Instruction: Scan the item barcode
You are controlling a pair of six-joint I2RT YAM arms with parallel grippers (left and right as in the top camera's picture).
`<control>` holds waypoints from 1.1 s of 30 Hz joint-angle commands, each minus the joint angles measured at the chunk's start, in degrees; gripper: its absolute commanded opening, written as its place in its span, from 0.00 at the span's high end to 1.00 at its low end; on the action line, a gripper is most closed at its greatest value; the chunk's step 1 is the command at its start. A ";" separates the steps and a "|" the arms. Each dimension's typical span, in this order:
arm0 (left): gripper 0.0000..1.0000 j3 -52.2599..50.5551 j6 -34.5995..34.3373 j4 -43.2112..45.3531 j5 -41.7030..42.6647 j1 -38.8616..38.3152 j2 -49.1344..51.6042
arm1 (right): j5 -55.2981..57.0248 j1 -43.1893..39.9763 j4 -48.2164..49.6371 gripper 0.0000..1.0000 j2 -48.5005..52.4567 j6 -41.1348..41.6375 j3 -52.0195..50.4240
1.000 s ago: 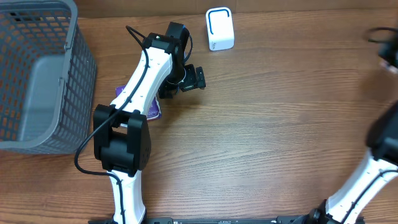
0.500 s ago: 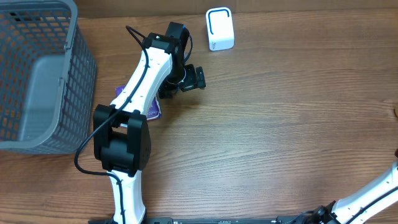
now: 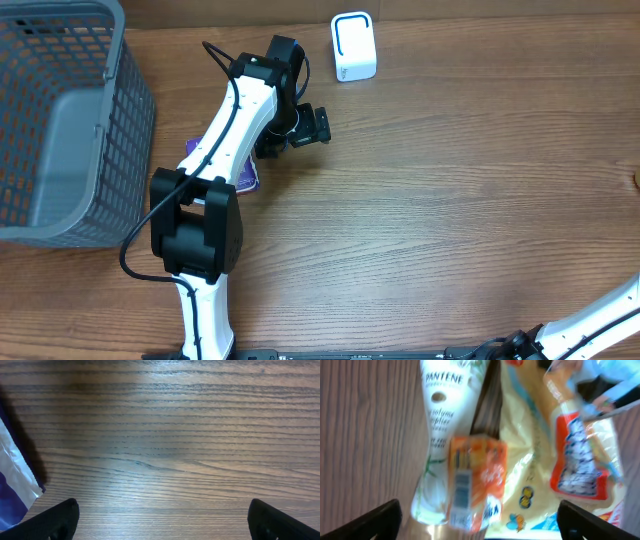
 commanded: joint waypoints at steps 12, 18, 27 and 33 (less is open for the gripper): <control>0.00 0.70 2.12 0.07 -0.63 -0.37 -0.85 | -44.92 2.23 -5.18 0.00 -13.20 -5.18 2.29; 0.00 0.70 0.44 -0.24 1.31 -0.37 -0.85 | -50.66 9.29 -16.35 0.00 -13.40 -15.23 2.25; 0.00 0.70 6.16 -5.05 11.93 -0.46 -0.85 | -45.11 21.18 -23.41 0.00 -13.38 -16.74 2.23; 0.00 0.70 8.92 -8.41 11.74 -0.46 -2.19 | -44.37 29.55 -28.20 0.00 -13.38 -21.07 2.23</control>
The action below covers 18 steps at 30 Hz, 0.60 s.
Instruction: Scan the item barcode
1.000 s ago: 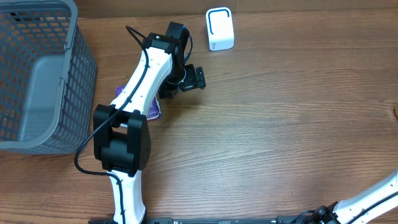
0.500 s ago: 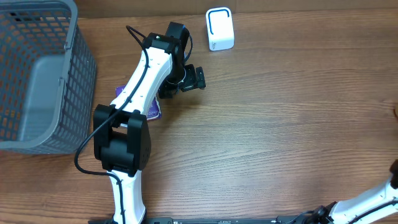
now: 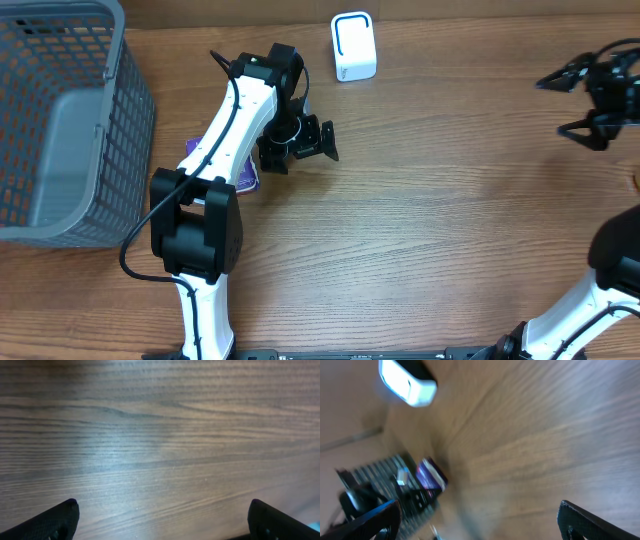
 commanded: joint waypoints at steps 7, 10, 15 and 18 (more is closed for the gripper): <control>0.00 0.70 -0.22 -0.28 -7.65 0.20 -13.16 | 5.25 14.67 1.25 0.00 -0.31 -5.25 0.74; 0.00 0.70 -2.91 -1.27 -14.16 2.10 -17.53 | 4.79 18.29 3.96 0.00 -0.31 -5.25 0.74; 0.00 0.28 -3.98 -3.93 -15.23 8.90 -18.32 | 2.84 22.29 10.21 0.00 -0.31 -5.25 0.76; 0.00 -1.92 -4.17 -3.65 -14.12 13.62 -17.20 | 1.14 23.74 12.55 0.00 -0.31 -5.25 0.74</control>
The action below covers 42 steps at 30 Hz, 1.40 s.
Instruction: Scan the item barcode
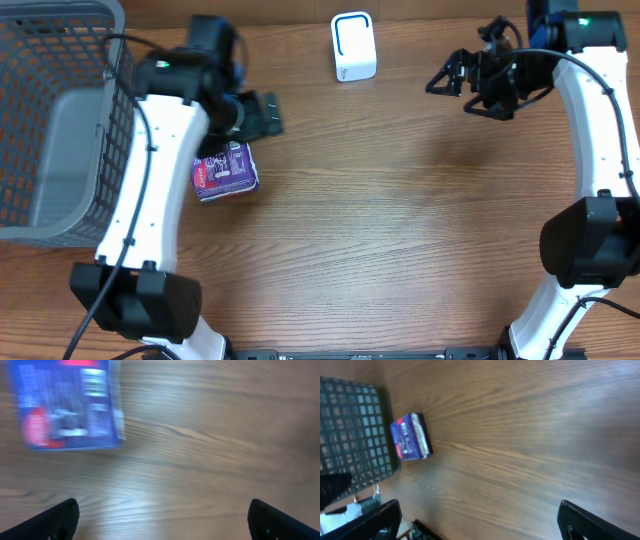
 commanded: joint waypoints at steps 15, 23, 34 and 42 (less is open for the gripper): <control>0.07 -16.26 4.81 19.04 -6.84 6.78 4.26 | -0.48 5.35 5.86 0.00 -0.28 -0.74 0.74; 0.13 -27.34 4.81 30.86 -11.96 6.86 4.28 | 4.20 5.35 4.63 0.00 -0.28 -0.76 0.74; 0.22 -38.21 5.53 39.52 4.28 3.63 6.23 | 4.22 5.35 4.90 0.00 -0.28 -0.98 0.74; 0.27 -38.16 8.11 40.48 8.46 -7.34 6.56 | 4.22 5.35 4.85 0.00 -0.28 -0.98 0.74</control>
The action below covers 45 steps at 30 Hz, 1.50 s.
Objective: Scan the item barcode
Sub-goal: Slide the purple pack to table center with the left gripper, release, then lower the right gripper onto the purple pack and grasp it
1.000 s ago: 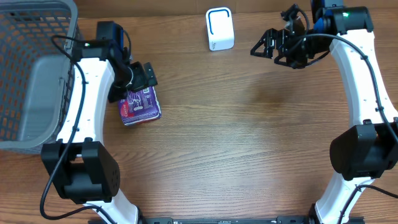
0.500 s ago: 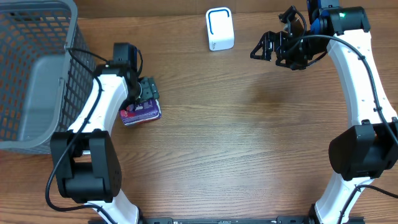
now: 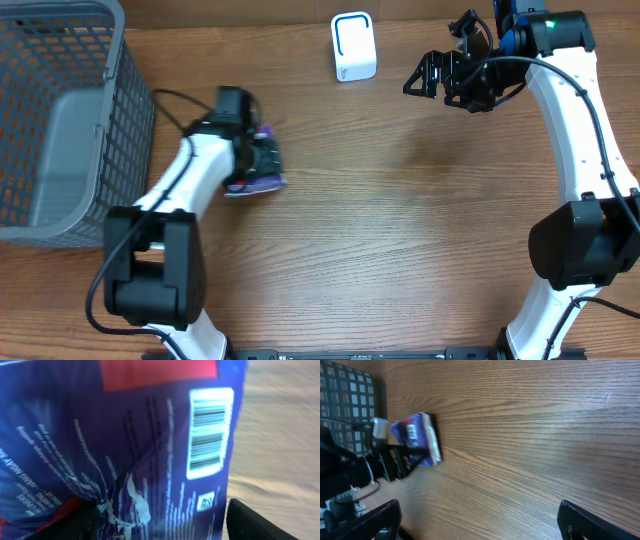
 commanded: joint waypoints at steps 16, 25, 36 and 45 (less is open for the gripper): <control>0.10 29.00 -5.20 -24.09 2.16 -6.32 2.60 | 0.31 0.17 -4.15 0.00 -0.28 -0.66 -2.51; 0.00 30.51 -11.82 -28.22 -6.78 3.13 3.17 | -4.33 4.76 4.52 0.00 -0.22 0.02 -14.36; 0.07 19.85 -11.85 -23.47 -7.98 3.98 3.17 | 12.28 16.50 10.34 0.05 -0.66 8.50 -17.07; 0.00 19.52 -15.43 -20.87 -8.35 7.61 3.17 | 24.68 27.50 15.76 0.04 -0.66 12.70 -17.09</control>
